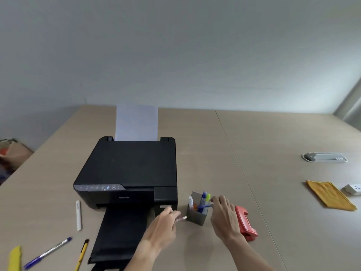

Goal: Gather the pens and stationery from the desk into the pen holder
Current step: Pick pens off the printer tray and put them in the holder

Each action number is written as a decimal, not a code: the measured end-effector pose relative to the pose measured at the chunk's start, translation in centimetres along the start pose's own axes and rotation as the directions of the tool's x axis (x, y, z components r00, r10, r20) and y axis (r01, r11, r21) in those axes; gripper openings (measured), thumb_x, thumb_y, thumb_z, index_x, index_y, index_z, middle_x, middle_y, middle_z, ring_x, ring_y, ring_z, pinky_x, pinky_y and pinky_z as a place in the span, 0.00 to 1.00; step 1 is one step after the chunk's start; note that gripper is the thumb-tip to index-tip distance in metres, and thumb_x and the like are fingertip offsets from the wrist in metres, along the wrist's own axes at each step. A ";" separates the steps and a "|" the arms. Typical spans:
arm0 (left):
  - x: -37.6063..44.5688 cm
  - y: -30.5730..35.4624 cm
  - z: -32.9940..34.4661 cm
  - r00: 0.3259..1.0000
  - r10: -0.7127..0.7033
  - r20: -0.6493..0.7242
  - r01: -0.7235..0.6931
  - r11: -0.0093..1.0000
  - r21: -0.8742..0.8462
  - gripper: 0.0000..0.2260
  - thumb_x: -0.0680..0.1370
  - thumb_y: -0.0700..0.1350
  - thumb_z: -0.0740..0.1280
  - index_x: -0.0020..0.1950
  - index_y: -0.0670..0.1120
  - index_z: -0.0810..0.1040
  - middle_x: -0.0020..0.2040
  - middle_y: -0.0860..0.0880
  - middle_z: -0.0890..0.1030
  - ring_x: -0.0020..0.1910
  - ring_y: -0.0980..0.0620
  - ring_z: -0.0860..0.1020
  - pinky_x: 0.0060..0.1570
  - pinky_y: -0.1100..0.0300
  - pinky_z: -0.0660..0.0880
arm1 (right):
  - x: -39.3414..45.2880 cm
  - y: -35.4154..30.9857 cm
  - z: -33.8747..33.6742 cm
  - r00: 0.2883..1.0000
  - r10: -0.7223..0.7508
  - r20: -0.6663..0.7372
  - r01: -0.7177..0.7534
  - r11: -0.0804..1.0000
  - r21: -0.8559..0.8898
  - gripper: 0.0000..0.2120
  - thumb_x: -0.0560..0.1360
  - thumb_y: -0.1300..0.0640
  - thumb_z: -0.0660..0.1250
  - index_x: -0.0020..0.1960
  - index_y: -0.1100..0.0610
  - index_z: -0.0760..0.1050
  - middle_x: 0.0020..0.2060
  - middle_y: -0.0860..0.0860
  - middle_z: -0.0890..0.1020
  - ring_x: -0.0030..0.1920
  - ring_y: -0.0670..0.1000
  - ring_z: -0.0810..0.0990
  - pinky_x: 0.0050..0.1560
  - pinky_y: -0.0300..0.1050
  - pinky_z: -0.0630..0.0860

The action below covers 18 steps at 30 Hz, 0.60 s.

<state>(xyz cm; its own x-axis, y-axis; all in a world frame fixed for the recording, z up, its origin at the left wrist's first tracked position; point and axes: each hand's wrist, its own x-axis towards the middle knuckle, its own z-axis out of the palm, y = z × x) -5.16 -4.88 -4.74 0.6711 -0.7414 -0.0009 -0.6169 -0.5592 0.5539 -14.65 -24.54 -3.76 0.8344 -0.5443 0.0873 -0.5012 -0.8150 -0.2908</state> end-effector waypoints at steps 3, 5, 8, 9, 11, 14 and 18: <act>1.2 2.0 -0.1 0.999 0.003 -0.049 -0.006 0.997 -0.073 0.05 0.78 0.42 0.65 0.52 0.48 0.79 0.47 0.52 0.77 0.43 0.57 0.76 0.45 0.60 0.78 | 0.4 -0.4 -0.1 1.000 -0.017 0.011 0.017 1.000 0.005 0.20 0.64 0.71 0.64 0.54 0.57 0.73 0.44 0.53 0.77 0.40 0.54 0.76 0.42 0.46 0.73; 2.1 3.3 -0.4 0.996 0.012 -0.089 -0.021 0.995 -0.099 0.04 0.79 0.43 0.65 0.50 0.48 0.79 0.46 0.53 0.76 0.41 0.60 0.75 0.42 0.67 0.75 | 0.3 -0.3 -0.3 1.000 -0.016 0.021 0.016 1.000 0.006 0.22 0.65 0.72 0.61 0.57 0.57 0.72 0.48 0.54 0.77 0.44 0.54 0.76 0.46 0.45 0.72; 3.7 4.6 -0.4 0.991 -0.005 -0.134 -0.012 0.991 -0.132 0.03 0.79 0.43 0.64 0.48 0.47 0.78 0.46 0.51 0.77 0.42 0.58 0.76 0.42 0.64 0.78 | -0.1 0.6 -0.8 0.999 0.013 0.046 -0.013 1.000 0.013 0.21 0.68 0.71 0.59 0.57 0.56 0.69 0.53 0.53 0.76 0.50 0.53 0.75 0.53 0.43 0.71; 4.3 4.9 -0.3 0.990 -0.014 -0.140 -0.004 0.992 -0.129 0.03 0.79 0.43 0.64 0.48 0.47 0.78 0.46 0.51 0.77 0.42 0.57 0.76 0.43 0.63 0.78 | -0.3 1.0 -0.9 0.997 0.033 0.064 -0.033 0.999 0.009 0.19 0.69 0.71 0.58 0.57 0.56 0.69 0.54 0.52 0.76 0.52 0.53 0.74 0.53 0.43 0.70; 5.5 5.2 0.3 0.991 -0.015 -0.134 0.002 0.996 -0.094 0.03 0.79 0.42 0.64 0.48 0.47 0.77 0.46 0.50 0.78 0.43 0.56 0.76 0.44 0.60 0.79 | -0.8 1.7 -1.3 0.993 0.072 0.097 -0.073 0.997 0.000 0.17 0.70 0.70 0.59 0.56 0.56 0.70 0.54 0.52 0.76 0.53 0.53 0.74 0.54 0.42 0.68; 6.7 5.4 1.3 0.993 -0.015 -0.116 0.009 0.999 -0.052 0.05 0.79 0.39 0.62 0.50 0.48 0.76 0.48 0.49 0.78 0.42 0.56 0.76 0.43 0.59 0.79 | -1.4 2.9 -1.7 0.985 0.124 0.122 -0.124 0.992 -0.008 0.16 0.71 0.69 0.58 0.54 0.55 0.70 0.54 0.52 0.76 0.53 0.53 0.73 0.52 0.42 0.67; 7.6 5.9 2.2 0.994 0.004 -0.107 -0.011 0.998 -0.065 0.09 0.79 0.36 0.58 0.53 0.48 0.74 0.50 0.49 0.76 0.45 0.53 0.77 0.46 0.54 0.79 | -2.2 3.7 -2.6 0.982 0.146 0.118 -0.148 0.989 0.005 0.12 0.71 0.70 0.56 0.47 0.55 0.67 0.52 0.53 0.76 0.50 0.54 0.73 0.45 0.41 0.61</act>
<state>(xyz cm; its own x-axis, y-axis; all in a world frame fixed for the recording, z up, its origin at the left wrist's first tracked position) -4.62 -14.66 -3.34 0.7085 -0.6999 0.0902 -0.5966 -0.5257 0.6064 -18.89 -26.86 -2.55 0.7731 -0.6305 -0.0690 -0.6181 -0.7245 -0.3052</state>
